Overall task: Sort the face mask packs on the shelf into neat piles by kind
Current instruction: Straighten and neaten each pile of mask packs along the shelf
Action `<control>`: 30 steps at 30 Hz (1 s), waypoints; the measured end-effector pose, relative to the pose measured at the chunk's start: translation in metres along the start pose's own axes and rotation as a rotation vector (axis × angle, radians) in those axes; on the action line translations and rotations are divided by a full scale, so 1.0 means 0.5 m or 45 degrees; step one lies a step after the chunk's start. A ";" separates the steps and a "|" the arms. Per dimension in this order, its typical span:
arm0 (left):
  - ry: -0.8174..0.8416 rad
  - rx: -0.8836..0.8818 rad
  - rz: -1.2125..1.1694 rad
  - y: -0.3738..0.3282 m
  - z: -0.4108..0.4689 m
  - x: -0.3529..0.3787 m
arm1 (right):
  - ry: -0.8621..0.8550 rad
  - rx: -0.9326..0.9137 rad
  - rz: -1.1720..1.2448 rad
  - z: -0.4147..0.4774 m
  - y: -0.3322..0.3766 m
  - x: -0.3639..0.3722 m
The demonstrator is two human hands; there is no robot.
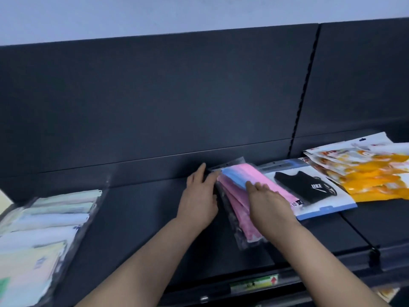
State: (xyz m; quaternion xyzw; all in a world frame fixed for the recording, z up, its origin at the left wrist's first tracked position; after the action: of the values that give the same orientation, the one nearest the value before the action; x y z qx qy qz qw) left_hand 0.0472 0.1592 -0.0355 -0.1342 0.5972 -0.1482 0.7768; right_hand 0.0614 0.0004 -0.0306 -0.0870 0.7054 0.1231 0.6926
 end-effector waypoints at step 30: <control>0.569 -0.265 0.553 0.241 -0.048 -0.018 | 0.023 0.130 -0.057 0.035 0.031 0.034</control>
State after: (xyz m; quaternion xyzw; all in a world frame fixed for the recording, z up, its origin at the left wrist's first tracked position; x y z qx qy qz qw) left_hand 0.0301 0.2730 -0.0802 -0.0466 0.7794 0.0568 0.6222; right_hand 0.0732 0.0213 -0.0468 -0.0684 0.7148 0.0704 0.6924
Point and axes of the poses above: each hand's wrist, its own z-axis towards the middle knuckle, its own x-axis out of the palm, y = z × x, the point moved 2 cm from there along z, towards the middle knuckle, and after that the axes turned 2 degrees about y, right-handed, at the moved point
